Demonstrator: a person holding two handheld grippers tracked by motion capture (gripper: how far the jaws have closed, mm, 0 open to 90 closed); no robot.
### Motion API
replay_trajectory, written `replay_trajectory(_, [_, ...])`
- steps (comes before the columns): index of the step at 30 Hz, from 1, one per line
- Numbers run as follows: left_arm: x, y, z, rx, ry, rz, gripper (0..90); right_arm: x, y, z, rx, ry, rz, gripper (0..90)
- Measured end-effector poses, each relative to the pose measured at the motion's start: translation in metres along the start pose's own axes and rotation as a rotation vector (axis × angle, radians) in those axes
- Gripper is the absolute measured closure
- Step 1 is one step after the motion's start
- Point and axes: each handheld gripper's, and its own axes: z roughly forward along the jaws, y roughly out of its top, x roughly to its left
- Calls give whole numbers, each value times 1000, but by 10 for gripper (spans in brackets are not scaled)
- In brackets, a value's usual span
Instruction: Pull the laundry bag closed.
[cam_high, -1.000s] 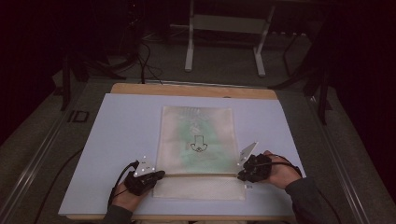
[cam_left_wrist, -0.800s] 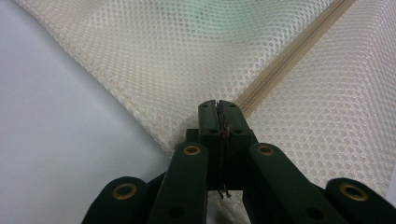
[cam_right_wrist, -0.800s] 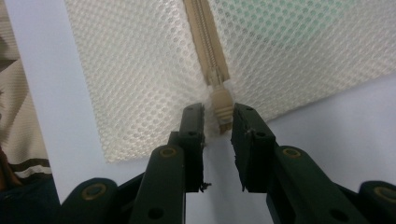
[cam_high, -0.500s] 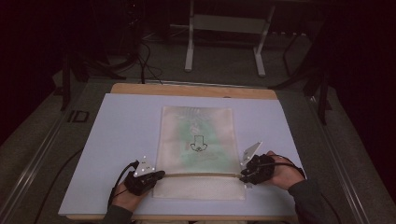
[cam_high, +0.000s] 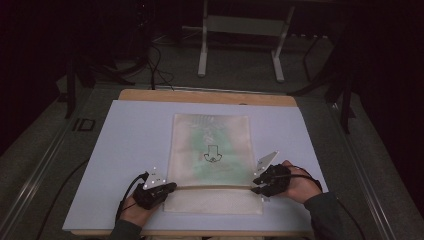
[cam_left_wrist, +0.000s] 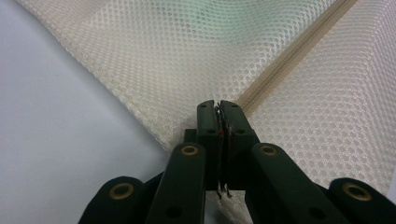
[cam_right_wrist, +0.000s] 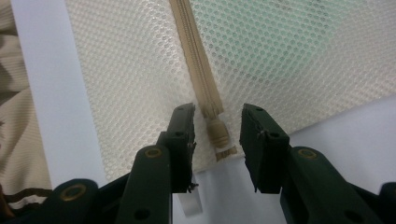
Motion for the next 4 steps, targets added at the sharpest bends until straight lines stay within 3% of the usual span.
replay_trajectory(4, [0,0,0,1,-2,-3,866,0,2,0,-22,-12,-1,636])
